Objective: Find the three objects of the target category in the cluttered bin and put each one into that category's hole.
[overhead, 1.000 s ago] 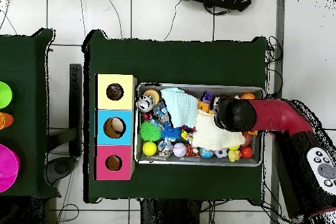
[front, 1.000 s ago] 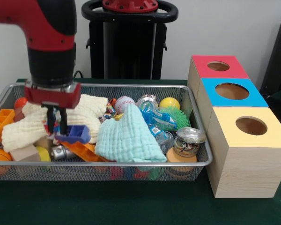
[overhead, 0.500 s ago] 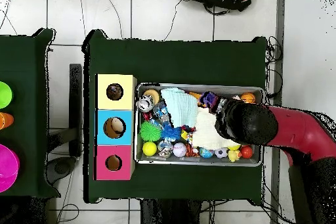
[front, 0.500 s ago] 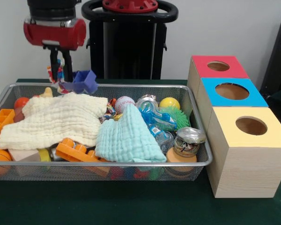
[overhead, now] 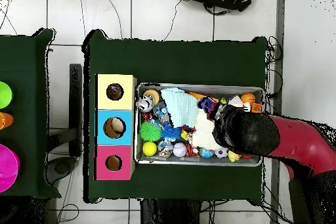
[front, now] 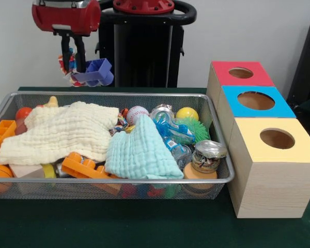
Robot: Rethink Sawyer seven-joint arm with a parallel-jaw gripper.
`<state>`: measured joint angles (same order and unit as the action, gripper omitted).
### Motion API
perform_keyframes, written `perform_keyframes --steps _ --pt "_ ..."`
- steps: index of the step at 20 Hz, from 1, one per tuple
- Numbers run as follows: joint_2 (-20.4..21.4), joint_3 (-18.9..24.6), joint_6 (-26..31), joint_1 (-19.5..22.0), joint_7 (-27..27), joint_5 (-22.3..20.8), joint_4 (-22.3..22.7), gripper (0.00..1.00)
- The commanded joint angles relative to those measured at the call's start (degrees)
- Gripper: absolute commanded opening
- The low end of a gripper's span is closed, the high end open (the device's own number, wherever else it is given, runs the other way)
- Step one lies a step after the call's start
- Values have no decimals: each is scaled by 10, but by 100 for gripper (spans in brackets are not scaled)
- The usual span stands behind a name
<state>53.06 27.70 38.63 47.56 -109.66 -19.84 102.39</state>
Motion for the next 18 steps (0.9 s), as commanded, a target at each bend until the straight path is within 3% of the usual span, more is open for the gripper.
perform_keyframes --steps 1,18 --pt "-17 16 -51 7 5 -1 81 0" --pt "-33 -39 -171 -32 -43 -47 121 0"
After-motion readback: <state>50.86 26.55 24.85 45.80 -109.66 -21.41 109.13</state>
